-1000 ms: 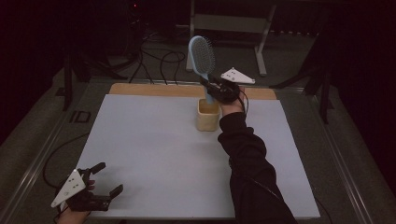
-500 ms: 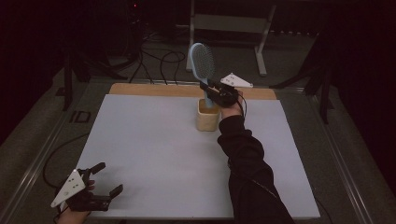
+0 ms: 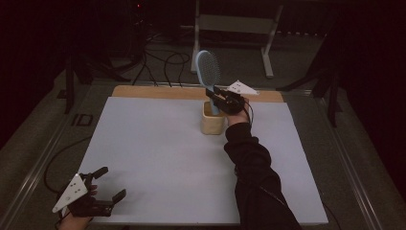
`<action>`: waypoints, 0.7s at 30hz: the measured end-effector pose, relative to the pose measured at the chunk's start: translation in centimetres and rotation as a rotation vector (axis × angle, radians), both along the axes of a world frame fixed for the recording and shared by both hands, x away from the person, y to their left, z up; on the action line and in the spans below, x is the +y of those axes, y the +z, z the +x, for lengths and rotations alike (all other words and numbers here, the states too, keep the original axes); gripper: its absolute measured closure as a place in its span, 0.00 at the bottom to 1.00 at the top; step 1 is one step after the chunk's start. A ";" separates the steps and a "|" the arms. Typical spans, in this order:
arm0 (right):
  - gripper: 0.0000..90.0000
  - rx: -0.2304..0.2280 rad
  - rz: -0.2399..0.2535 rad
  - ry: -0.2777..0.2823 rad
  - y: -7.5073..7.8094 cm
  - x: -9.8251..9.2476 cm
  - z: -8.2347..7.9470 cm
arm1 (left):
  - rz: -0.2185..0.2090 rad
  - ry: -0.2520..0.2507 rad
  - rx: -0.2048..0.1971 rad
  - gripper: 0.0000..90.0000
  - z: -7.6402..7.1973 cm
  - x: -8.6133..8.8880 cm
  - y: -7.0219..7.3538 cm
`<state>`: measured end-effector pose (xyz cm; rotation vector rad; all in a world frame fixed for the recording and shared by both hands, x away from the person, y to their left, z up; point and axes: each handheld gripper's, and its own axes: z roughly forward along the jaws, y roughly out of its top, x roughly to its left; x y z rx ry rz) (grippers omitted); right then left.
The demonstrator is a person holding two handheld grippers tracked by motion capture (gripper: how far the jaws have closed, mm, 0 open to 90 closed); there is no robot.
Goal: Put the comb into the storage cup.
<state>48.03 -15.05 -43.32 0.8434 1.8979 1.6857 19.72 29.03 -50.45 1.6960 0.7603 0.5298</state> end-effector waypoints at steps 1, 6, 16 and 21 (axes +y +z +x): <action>0.78 0.001 -0.003 0.003 -0.1 0.0 0.0 | 0.000 0.000 0.000 0.00 0.0 0.0 0.0; 0.78 0.001 -0.009 0.010 -0.6 -0.2 -0.1 | -0.003 0.001 0.003 0.00 0.0 0.1 0.0; 0.77 -0.011 -0.047 0.024 -1.5 -0.4 -0.6 | -0.005 0.004 0.006 0.00 0.0 0.1 -0.1; 0.77 -0.028 -0.089 0.030 -1.7 -0.2 -0.9 | -0.004 0.003 0.006 0.00 0.0 0.1 -0.1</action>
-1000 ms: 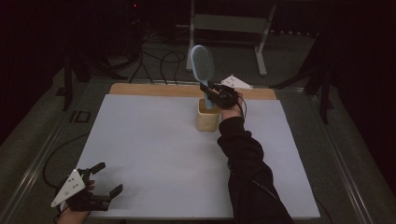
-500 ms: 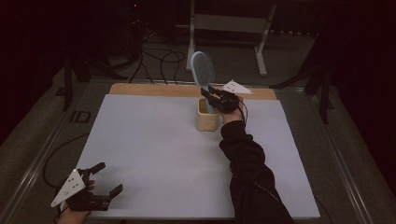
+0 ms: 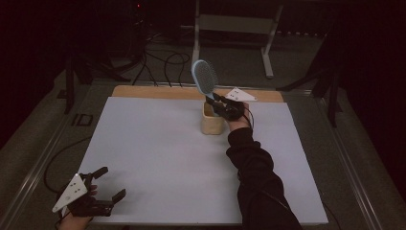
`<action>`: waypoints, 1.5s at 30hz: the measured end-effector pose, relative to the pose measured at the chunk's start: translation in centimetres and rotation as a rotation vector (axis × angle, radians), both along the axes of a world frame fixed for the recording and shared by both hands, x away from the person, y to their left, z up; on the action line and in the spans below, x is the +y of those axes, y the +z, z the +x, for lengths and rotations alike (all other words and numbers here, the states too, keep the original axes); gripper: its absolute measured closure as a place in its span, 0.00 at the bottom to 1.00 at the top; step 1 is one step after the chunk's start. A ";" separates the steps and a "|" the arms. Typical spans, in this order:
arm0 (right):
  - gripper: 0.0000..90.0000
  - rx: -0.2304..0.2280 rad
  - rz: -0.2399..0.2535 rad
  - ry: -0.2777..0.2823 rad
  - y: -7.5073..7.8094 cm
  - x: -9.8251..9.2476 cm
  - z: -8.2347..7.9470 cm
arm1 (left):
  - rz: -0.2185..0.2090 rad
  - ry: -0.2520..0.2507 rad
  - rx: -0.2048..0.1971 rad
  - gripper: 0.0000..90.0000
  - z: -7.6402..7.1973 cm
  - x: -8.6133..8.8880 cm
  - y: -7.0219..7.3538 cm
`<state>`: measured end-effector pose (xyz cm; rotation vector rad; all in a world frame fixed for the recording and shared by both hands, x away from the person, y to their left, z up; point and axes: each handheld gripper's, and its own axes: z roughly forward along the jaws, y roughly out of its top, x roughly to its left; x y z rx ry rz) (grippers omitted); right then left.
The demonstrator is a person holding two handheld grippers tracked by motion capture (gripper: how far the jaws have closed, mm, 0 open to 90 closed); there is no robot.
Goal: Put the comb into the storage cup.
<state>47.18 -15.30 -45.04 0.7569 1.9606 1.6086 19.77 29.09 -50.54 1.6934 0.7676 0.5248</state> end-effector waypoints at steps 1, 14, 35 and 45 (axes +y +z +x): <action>0.77 -0.002 -0.011 -0.004 0.0 0.0 -0.1 | 0.001 0.000 0.001 0.00 0.0 0.0 0.0; 0.39 0.046 0.017 0.020 -0.1 -0.2 -0.4 | 0.000 0.002 0.001 0.00 0.0 0.0 0.0; 0.10 0.129 -0.048 0.029 0.8 -1.6 -1.2 | 0.011 0.002 -0.001 0.00 0.1 -0.3 0.2; 0.10 0.158 -0.070 0.029 1.6 -1.6 -1.2 | 0.011 0.005 0.003 0.00 0.3 -0.3 0.1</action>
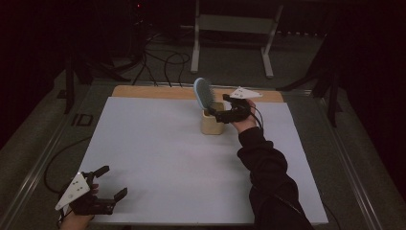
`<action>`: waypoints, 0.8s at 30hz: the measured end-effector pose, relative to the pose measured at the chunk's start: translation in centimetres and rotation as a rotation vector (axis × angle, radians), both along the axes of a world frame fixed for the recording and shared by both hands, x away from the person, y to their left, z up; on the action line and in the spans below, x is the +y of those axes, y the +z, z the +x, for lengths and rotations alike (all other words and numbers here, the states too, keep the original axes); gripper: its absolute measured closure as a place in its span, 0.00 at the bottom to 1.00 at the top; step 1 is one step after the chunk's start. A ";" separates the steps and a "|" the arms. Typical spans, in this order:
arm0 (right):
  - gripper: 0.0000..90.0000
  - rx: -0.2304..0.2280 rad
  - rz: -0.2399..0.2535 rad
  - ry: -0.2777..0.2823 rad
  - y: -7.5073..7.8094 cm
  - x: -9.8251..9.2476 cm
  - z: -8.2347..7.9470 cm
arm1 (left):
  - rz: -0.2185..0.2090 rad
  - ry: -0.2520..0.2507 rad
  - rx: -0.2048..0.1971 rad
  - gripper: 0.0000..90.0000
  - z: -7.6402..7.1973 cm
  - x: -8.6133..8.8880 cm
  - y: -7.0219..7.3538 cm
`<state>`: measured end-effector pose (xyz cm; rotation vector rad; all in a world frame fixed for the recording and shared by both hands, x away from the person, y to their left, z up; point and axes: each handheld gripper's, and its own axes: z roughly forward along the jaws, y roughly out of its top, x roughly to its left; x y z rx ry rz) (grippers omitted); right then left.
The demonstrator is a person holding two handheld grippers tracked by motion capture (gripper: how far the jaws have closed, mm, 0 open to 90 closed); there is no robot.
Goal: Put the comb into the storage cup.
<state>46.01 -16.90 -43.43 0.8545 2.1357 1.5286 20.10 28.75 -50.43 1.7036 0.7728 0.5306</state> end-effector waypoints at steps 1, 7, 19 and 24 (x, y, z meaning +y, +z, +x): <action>0.10 0.005 0.002 0.005 0.0 0.0 0.0 | -0.001 0.000 0.000 0.00 0.0 0.0 0.0; 0.10 0.015 0.001 0.009 0.4 0.1 -0.3 | -0.003 0.001 -0.006 0.00 -0.2 0.2 0.0; 0.10 0.013 -0.011 0.001 1.6 -0.7 -1.9 | -0.010 -0.008 -0.011 0.00 -0.3 0.2 0.1; 0.10 0.018 -0.017 0.013 2.2 -0.9 -2.6 | -0.009 -0.006 -0.014 0.00 -0.3 0.2 0.1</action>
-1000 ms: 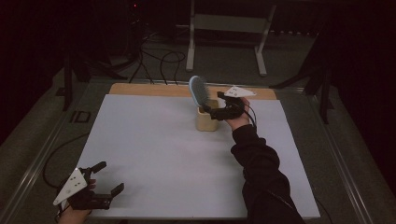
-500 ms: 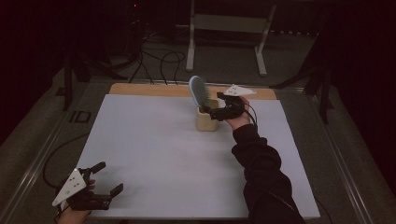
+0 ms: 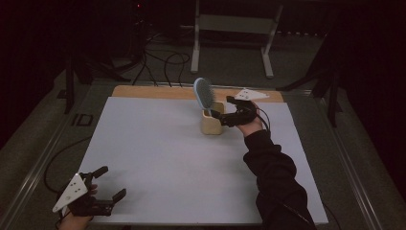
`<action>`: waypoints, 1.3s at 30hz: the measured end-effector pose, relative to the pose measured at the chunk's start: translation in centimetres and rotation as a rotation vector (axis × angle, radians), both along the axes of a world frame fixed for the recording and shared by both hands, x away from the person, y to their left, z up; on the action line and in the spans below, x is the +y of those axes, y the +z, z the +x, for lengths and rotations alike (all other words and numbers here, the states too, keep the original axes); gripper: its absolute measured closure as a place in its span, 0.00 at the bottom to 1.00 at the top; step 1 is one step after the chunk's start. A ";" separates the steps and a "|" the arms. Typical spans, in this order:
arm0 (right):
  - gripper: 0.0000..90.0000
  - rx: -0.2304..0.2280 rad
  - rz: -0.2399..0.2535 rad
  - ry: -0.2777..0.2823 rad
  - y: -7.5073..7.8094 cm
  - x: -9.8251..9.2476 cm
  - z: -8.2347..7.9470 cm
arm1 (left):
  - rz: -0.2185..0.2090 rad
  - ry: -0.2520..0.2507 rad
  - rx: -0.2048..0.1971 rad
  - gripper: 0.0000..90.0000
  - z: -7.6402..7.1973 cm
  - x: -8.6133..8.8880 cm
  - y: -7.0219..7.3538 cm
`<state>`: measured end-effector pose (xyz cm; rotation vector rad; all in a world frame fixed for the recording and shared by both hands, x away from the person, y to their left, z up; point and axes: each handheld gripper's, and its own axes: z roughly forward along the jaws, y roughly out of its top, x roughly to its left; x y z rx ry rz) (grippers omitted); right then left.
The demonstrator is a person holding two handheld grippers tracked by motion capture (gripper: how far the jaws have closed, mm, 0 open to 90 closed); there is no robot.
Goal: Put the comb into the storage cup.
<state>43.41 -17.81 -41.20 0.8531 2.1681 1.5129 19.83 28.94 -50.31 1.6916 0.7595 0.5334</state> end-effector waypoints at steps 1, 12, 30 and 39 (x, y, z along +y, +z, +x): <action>0.10 -0.005 -0.005 0.002 0.1 -0.1 -0.2 | 0.001 0.000 0.001 0.00 0.0 0.0 0.0; 0.10 -0.008 -0.004 0.003 0.2 -1.2 -2.5 | -0.003 0.007 0.004 0.00 0.0 0.1 0.0; 0.10 -0.018 -0.008 0.010 -0.9 -3.5 -6.5 | -0.001 0.013 0.006 0.00 0.1 0.2 -0.1; 0.10 -0.008 -0.021 0.006 -2.4 -4.5 -8.3 | 0.000 0.013 0.006 0.00 0.0 0.1 -0.1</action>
